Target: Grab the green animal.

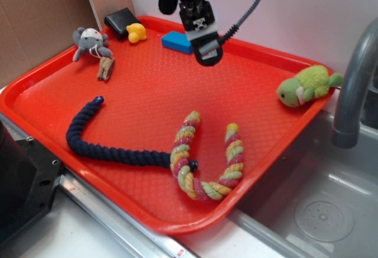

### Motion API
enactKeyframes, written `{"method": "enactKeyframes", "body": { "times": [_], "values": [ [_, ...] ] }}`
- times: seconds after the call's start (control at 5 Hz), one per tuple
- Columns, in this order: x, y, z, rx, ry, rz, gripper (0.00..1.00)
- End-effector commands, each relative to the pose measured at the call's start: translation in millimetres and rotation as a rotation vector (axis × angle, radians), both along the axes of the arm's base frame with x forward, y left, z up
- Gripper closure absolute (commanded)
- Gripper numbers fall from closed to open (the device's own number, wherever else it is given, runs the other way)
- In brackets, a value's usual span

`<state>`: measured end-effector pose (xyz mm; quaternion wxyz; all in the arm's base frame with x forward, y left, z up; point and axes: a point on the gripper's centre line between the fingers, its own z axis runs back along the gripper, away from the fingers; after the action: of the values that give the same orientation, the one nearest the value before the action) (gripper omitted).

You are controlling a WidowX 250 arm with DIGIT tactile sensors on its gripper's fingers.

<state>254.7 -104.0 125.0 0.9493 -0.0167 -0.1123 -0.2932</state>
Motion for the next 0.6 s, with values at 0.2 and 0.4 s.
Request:
{"method": "enactKeyframes", "body": {
  "times": [0.2,0.4],
  "values": [
    [37,-54,-60,-0.111,0.012,-0.041,0.00],
    [46,-67,-59,-0.115,-0.013,-0.058,0.00]
  ]
}}
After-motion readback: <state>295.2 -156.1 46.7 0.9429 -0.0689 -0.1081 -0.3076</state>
